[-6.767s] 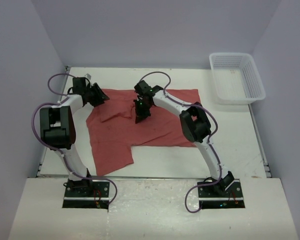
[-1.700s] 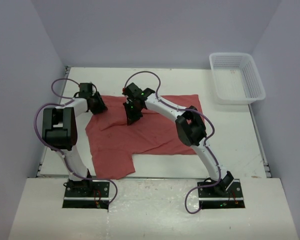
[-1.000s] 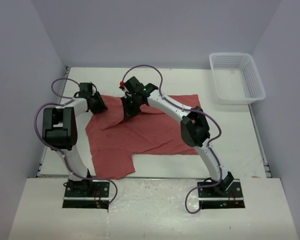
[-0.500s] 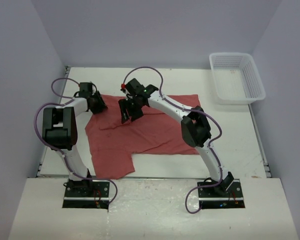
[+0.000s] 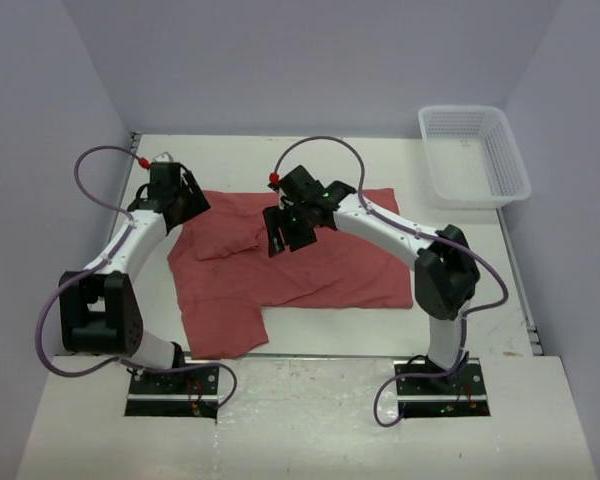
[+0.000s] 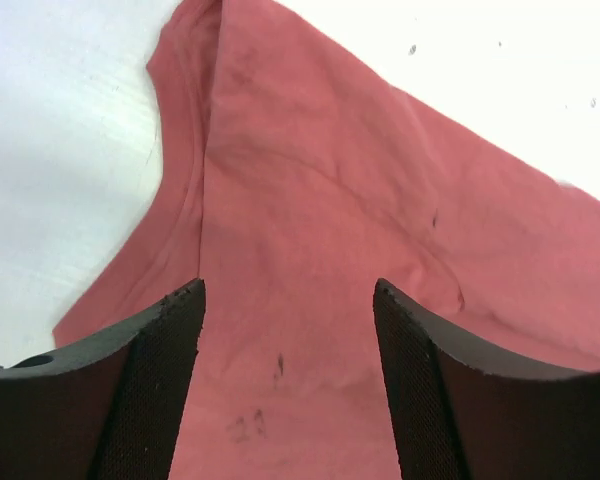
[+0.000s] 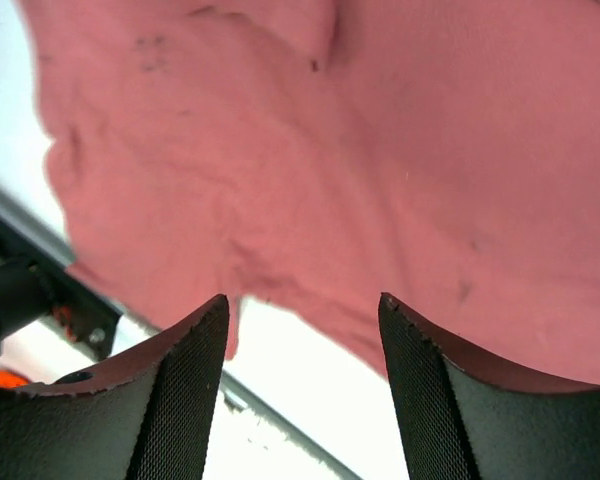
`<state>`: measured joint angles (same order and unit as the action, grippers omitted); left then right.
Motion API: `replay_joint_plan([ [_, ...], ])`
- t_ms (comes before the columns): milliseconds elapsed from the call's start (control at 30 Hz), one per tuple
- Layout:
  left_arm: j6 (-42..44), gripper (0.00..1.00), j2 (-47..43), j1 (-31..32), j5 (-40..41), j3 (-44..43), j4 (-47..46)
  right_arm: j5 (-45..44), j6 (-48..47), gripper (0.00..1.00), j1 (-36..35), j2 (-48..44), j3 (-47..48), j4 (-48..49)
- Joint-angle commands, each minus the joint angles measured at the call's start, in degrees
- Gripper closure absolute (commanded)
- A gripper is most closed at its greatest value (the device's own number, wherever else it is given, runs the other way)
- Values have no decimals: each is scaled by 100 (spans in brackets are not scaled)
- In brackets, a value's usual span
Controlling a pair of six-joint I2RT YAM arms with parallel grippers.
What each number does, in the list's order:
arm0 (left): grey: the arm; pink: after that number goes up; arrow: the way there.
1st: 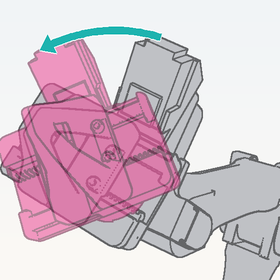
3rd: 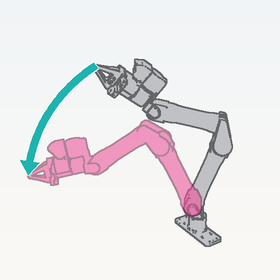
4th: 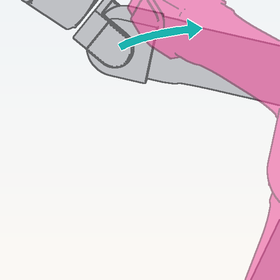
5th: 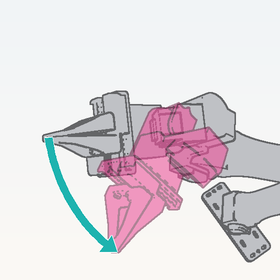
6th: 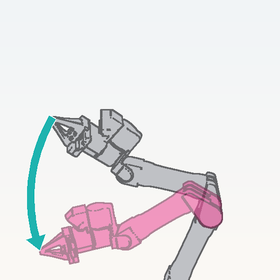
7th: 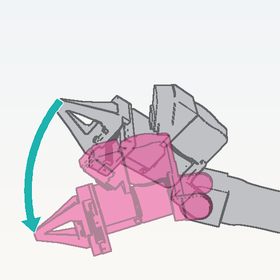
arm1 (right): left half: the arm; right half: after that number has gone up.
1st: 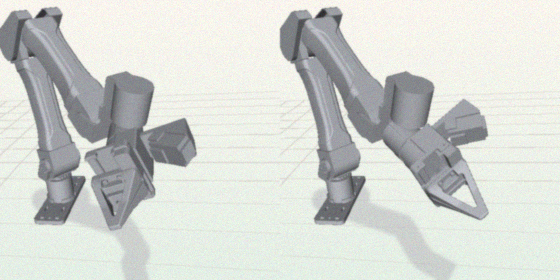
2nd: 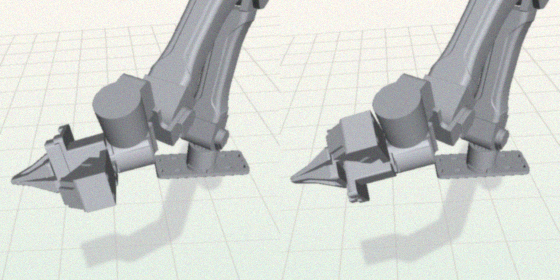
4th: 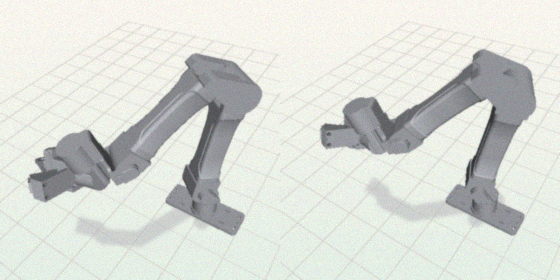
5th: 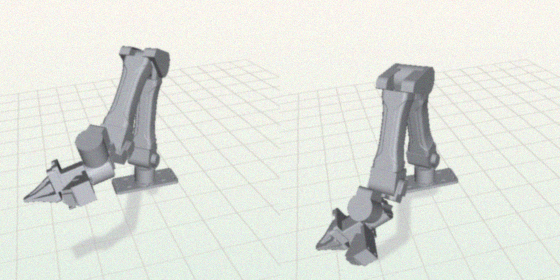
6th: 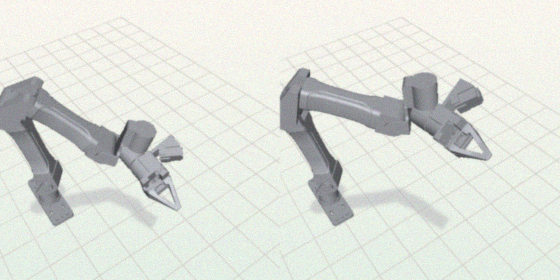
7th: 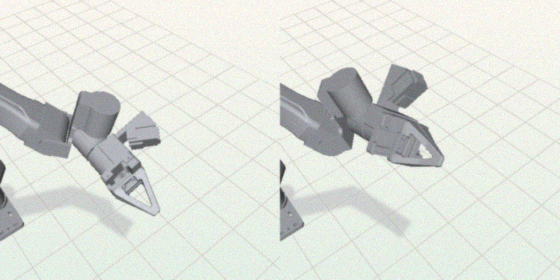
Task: Fold and stack the t-shirts
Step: Fold the flattened tshirt in 1/3 of the way
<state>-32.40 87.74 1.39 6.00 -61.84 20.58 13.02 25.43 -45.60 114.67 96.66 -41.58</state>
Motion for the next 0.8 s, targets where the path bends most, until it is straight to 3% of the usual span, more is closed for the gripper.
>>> replay_joint_plan([
  [0,-117,30,-389,46,402,366,384,-246,-12,38,-19,-1033,-436,230],
  [200,-240,46,-741,55,-309,998,377,-738,-47,46,-10,-2481,-1509,186],
  [400,-258,43,-1013,37,-565,1455,237,-809,23,45,87,-3643,-2256,177],
  [767,-249,45,-874,19,-354,1755,-88,-801,32,45,192,-4550,-2696,71],
])
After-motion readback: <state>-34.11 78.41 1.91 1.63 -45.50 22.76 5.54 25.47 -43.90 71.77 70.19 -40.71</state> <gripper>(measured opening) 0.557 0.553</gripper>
